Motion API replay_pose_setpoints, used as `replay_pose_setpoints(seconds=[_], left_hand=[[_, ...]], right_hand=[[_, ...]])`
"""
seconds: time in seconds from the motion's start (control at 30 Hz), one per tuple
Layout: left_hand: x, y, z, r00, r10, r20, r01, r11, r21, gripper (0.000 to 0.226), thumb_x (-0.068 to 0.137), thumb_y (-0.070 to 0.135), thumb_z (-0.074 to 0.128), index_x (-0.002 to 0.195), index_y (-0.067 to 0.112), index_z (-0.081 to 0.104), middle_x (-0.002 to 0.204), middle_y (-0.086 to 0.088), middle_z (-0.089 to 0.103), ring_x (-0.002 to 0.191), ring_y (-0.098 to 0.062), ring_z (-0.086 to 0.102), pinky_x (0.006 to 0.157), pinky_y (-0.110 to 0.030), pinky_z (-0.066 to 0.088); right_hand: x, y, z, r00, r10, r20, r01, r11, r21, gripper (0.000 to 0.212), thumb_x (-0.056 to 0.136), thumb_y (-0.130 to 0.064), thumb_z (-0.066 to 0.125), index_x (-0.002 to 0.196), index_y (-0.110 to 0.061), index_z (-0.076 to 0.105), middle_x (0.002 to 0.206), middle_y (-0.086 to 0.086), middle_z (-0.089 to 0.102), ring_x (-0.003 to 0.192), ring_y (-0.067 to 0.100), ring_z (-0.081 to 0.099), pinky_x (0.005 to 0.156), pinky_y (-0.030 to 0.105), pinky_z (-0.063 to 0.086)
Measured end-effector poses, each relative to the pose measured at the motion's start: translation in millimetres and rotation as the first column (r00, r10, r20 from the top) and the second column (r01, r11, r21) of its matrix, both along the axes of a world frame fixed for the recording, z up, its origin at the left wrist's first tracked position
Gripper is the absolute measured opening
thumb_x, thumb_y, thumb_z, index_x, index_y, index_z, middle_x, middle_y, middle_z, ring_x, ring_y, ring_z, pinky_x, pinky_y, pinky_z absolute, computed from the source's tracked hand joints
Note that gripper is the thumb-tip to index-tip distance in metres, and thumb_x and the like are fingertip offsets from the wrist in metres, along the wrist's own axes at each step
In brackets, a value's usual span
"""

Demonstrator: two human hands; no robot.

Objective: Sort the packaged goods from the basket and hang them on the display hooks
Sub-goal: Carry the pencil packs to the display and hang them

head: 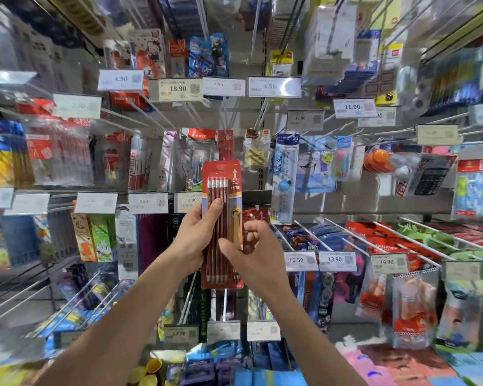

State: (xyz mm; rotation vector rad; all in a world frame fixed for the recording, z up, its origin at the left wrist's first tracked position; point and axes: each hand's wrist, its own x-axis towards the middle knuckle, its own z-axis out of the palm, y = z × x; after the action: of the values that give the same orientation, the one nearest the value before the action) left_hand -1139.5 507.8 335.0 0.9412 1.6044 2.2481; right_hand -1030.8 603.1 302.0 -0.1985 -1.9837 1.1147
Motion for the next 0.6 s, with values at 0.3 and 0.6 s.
replay_pose_setpoints(seconds=[0.3,0.6], left_hand=[[-2,1,1,0.999,0.024,-0.037,-0.024,1.0,-0.011,0.046,0.096,0.046,0.06,0.123,0.009,0.062,0.113,-0.018,0.075,0.103,-0.037,0.073,0.088,-0.05,0.06],[-8,1,0,1.0,0.008,-0.001,-0.008,1.0,-0.006,0.03,0.106,0.032,0.053,0.121,0.006,0.06,0.103,-0.014,0.074,0.09,-0.03,0.074,0.073,-0.045,0.061]], right_hand=[[-5,15,-5,0.992,0.129,-0.006,-0.128,0.977,-0.172,0.029,0.084,-0.026,0.08,0.092,-0.02,0.052,0.075,-0.001,0.065,0.06,0.012,0.056,0.054,0.032,0.049],[13,45,-56,0.977,0.206,-0.049,-0.207,0.877,-0.433,0.076,0.077,-0.05,0.079,0.143,-0.035,0.044,0.151,-0.004,0.051,0.141,0.024,0.047,0.113,0.057,0.042]])
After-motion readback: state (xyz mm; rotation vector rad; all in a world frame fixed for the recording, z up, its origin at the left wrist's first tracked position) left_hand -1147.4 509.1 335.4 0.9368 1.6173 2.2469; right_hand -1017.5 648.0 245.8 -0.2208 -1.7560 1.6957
